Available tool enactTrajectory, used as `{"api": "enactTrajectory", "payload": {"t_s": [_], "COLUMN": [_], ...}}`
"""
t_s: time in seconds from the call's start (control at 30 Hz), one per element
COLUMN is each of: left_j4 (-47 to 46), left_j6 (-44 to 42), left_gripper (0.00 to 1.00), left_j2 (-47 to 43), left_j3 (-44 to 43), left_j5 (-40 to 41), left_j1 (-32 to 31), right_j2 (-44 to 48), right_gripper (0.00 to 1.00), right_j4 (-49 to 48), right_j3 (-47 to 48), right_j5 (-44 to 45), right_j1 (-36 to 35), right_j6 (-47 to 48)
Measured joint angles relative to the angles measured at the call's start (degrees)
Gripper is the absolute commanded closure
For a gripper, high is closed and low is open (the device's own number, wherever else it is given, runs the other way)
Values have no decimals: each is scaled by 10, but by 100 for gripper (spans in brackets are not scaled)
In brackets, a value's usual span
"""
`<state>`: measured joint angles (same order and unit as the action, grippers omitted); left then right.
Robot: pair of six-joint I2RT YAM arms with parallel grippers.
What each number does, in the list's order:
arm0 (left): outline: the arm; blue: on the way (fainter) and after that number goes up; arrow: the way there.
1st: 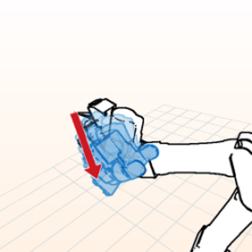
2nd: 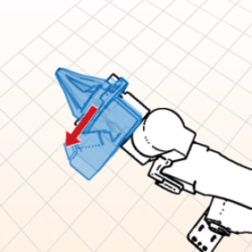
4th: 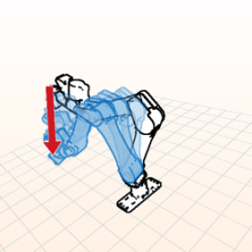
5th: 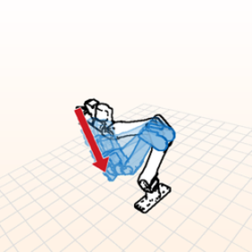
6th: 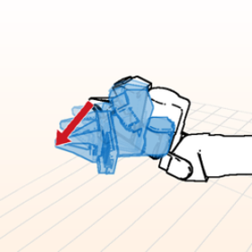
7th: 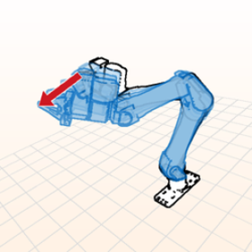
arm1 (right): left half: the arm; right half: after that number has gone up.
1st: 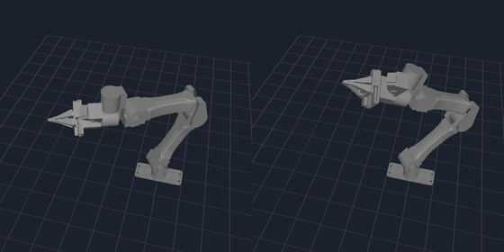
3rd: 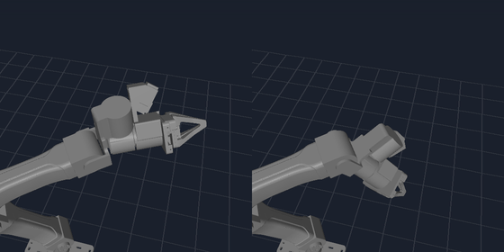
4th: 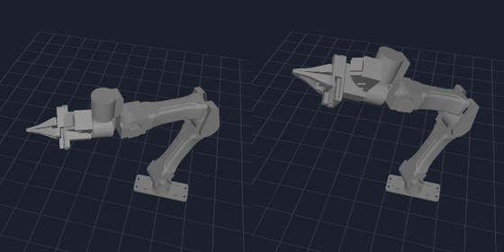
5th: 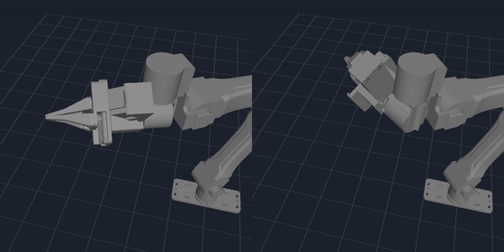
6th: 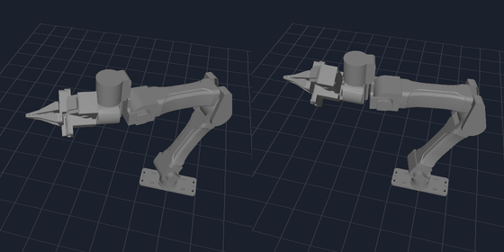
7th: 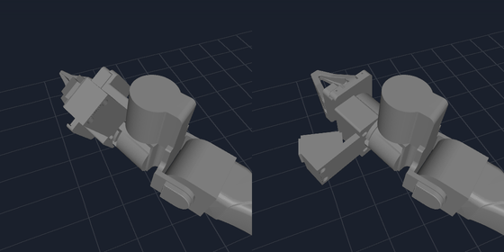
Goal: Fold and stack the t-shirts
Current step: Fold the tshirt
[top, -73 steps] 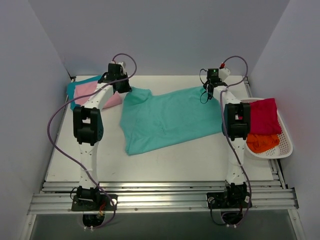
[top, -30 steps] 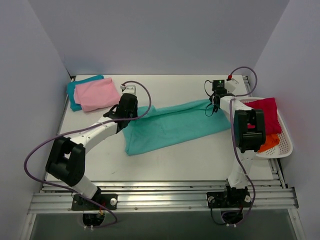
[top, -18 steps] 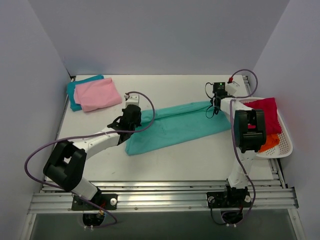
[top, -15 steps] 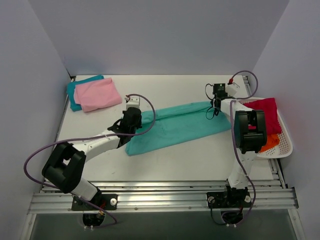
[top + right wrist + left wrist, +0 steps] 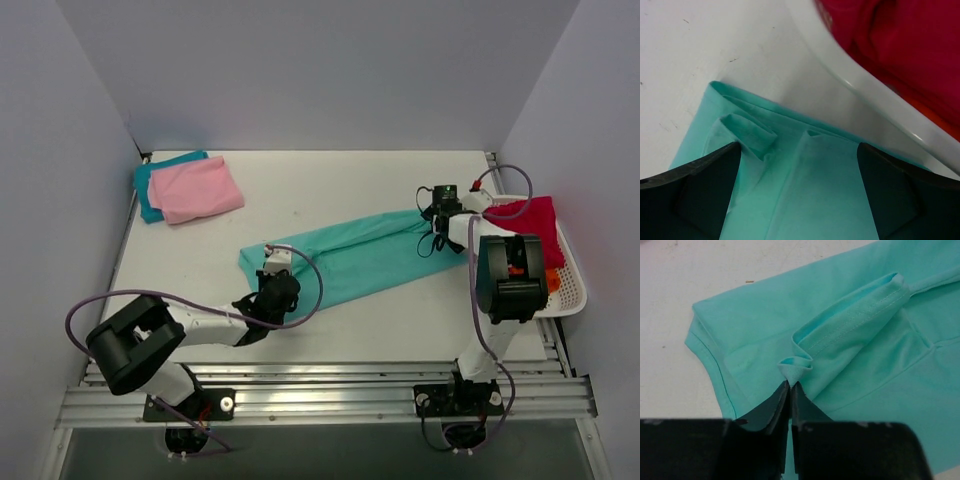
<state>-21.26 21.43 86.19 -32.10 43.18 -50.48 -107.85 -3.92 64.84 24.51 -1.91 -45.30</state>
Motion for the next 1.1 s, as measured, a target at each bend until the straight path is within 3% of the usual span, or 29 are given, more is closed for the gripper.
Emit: {"api": "enactTrajectory", "payload": {"t_s": [0.03, 0.07, 0.2, 0.37, 0.47, 0.57, 0.6, 0.7, 0.77, 0.83, 0.93, 1.1], "left_j4": [-20, -32, -63, -131, -173, -211, -220, -240, -246, -244, -239, -238], "left_j6": [4, 8, 14, -5, -37, -68, -77, -100, -107, -103, -90, -69], "left_gripper": [77, 52, 6, 6, 6, 6, 6, 6, 0, 9, 23, 57], "left_j2": [-2, -4, -34, -112, -152, -164, -160, -121, -81, -45, -18, 9], "left_j3": [16, 31, 71, 94, 97, 96, 92, 67, 39, 9, -22, -57], "left_j5": [24, 50, 136, 190, 205, 210, 207, 193, 172, 142, 92, 28], "left_j1": [-16, -32, -82, -98, -99, -94, -88, -54, -24, 12, 59, 118], "right_j2": [15, 32, 91, 125, 130, 130, 130, 107, 73, 33, -26, -106], "right_gripper": [0, 0, 0, 2, 11, 38, 62, 100, 100, 100, 100, 100], "right_j4": [2, -3, 1, 5, 7, -7, -11, -28, -37, -48, -50, -45], "right_j3": [-16, -35, -84, -82, -66, -51, -46, -8, 31, 67, 113, 162], "right_j5": [2, 3, 11, 19, 21, 19, 16, 4, -3, -10, -18, -32], "right_j1": [0, 1, 2, 4, -1, -10, -15, -32, -42, -48, -56, -60], "right_j6": [-9, -16, -34, -42, -42, -37, -34, -23, -20, -16, -9, -4]}}
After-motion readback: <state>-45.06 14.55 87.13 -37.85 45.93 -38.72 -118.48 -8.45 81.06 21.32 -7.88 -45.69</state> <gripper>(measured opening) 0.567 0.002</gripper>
